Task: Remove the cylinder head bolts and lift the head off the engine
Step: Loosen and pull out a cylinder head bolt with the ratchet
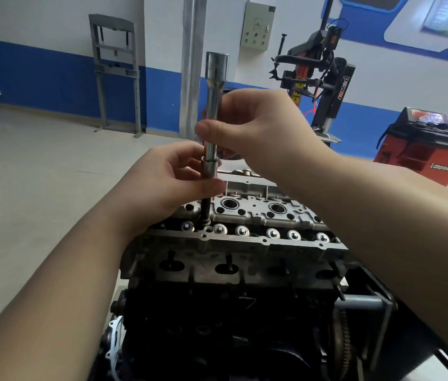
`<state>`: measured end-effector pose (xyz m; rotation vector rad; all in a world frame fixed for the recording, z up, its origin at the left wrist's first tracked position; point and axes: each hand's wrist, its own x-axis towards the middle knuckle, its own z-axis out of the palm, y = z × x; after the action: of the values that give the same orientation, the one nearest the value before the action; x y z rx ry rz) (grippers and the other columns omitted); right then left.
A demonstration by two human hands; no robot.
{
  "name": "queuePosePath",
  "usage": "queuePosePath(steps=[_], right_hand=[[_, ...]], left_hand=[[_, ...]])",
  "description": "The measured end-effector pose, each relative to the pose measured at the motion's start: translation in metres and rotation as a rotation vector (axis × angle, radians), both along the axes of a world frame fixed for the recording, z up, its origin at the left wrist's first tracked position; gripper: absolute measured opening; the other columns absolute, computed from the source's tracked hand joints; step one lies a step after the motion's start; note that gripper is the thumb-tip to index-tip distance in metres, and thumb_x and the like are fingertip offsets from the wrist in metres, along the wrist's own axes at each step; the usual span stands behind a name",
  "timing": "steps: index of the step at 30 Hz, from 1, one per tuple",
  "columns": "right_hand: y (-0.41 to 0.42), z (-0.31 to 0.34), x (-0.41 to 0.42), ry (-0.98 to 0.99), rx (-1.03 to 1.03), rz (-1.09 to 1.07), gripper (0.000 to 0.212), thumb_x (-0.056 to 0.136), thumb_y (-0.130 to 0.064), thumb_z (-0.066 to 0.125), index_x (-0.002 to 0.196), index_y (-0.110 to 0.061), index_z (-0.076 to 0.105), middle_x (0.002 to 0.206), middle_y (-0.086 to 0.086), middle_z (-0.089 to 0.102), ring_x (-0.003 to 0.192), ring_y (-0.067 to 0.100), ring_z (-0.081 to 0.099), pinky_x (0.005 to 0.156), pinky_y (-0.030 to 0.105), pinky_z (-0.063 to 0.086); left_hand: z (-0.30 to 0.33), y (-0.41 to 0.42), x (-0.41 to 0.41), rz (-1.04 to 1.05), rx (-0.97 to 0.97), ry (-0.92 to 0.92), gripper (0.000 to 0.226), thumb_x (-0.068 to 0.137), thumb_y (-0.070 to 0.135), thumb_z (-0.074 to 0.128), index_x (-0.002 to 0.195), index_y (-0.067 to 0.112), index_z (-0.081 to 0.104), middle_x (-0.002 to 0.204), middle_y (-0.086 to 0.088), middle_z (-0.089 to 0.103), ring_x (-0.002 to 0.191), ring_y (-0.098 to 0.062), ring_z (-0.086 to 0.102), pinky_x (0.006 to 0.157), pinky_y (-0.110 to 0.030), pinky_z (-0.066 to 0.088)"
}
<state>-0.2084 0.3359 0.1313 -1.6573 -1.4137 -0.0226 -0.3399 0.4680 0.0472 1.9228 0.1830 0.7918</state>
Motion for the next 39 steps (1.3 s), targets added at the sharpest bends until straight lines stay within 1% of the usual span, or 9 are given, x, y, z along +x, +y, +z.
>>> queuePosePath(steps=[5, 8, 12, 18, 22, 30, 34, 37, 39], right_hand=[[-0.002, -0.004, 0.004, 0.100, 0.037, 0.146, 0.057, 0.098, -0.005, 0.067, 0.152, -0.013, 0.051, 0.096, 0.003, 0.080, 0.090, 0.028, 0.076, 0.083, 0.047, 0.061], [-0.002, -0.005, 0.000, 0.126, 0.045, 0.142, 0.043, 0.095, -0.013, 0.074, 0.137, -0.012, 0.062, 0.099, 0.001, 0.078, 0.085, 0.019, 0.074, 0.077, 0.037, 0.058], [0.001, -0.006, -0.005, 0.026, 0.110, 0.018, 0.029, 0.086, -0.027, 0.085, 0.108, -0.012, 0.072, 0.085, 0.006, 0.074, 0.082, 0.030, 0.073, 0.079, 0.052, 0.061], [0.001, -0.006, -0.004, 0.074, 0.091, 0.130, 0.054, 0.099, -0.006, 0.067, 0.149, -0.012, 0.049, 0.097, 0.001, 0.080, 0.090, 0.027, 0.076, 0.082, 0.054, 0.061], [-0.001, -0.011, 0.006, 0.257, 0.118, 0.235, 0.071, 0.096, -0.014, 0.062, 0.162, -0.021, 0.036, 0.125, -0.001, 0.075, 0.115, 0.013, 0.071, 0.097, 0.041, 0.056], [-0.012, -0.054, 0.025, 0.003, -0.257, -0.020, 0.027, 0.093, -0.008, 0.068, 0.114, -0.022, 0.077, 0.095, -0.009, 0.077, 0.082, -0.001, 0.070, 0.077, 0.023, 0.053], [-0.014, -0.059, 0.017, -0.060, -0.330, 0.103, 0.019, 0.089, -0.019, 0.075, 0.106, -0.028, 0.077, 0.092, -0.015, 0.074, 0.090, 0.001, 0.068, 0.081, 0.022, 0.054], [-0.010, -0.061, 0.009, -0.101, -0.362, 0.094, 0.008, 0.087, -0.032, 0.080, 0.093, -0.034, 0.075, 0.086, -0.018, 0.074, 0.076, -0.005, 0.065, 0.064, 0.008, 0.045], [-0.005, -0.065, 0.005, -0.175, -0.356, 0.041, 0.014, 0.087, -0.038, 0.082, 0.083, -0.029, 0.073, 0.078, -0.010, 0.073, 0.072, 0.000, 0.065, 0.060, 0.012, 0.045]], left_hand=[[-0.004, 0.002, -0.004, -0.226, -0.160, -0.086, 0.033, 0.096, 0.008, 0.073, 0.126, 0.021, 0.075, 0.118, -0.013, 0.078, 0.108, -0.035, 0.077, 0.093, -0.045, 0.063], [0.000, -0.001, -0.003, -0.114, -0.059, -0.066, 0.039, 0.081, 0.019, 0.087, 0.118, 0.029, 0.076, 0.105, -0.007, 0.080, 0.098, -0.027, 0.080, 0.086, -0.037, 0.066], [0.002, -0.009, 0.003, 0.173, 0.230, 0.025, 0.042, 0.071, 0.040, 0.096, 0.102, 0.050, 0.071, 0.094, 0.014, 0.077, 0.087, -0.009, 0.074, 0.075, -0.030, 0.058], [0.001, -0.006, -0.002, -0.071, -0.006, -0.154, 0.027, 0.098, 0.010, 0.074, 0.124, 0.018, 0.075, 0.108, -0.003, 0.081, 0.102, -0.023, 0.079, 0.090, -0.035, 0.064], [0.000, -0.009, -0.003, -0.016, 0.035, -0.193, 0.028, 0.093, 0.012, 0.080, 0.118, 0.025, 0.077, 0.104, -0.002, 0.081, 0.098, -0.023, 0.080, 0.089, -0.032, 0.064], [0.001, -0.012, -0.002, 0.074, 0.157, -0.261, 0.026, 0.094, 0.020, 0.080, 0.117, 0.031, 0.074, 0.105, 0.009, 0.080, 0.102, -0.015, 0.078, 0.089, -0.033, 0.065], [0.003, -0.014, 0.000, 0.219, 0.235, -0.242, 0.026, 0.086, 0.033, 0.087, 0.107, 0.038, 0.071, 0.098, 0.016, 0.077, 0.096, -0.010, 0.076, 0.084, -0.025, 0.063], [0.006, -0.019, -0.001, 0.260, 0.281, -0.266, 0.028, 0.085, 0.035, 0.086, 0.105, 0.042, 0.068, 0.097, 0.020, 0.076, 0.096, -0.003, 0.074, 0.081, -0.011, 0.057], [0.009, -0.022, -0.002, 0.302, 0.332, -0.284, 0.030, 0.085, 0.036, 0.086, 0.108, 0.039, 0.067, 0.093, 0.021, 0.075, 0.095, -0.001, 0.074, 0.080, -0.011, 0.056]])
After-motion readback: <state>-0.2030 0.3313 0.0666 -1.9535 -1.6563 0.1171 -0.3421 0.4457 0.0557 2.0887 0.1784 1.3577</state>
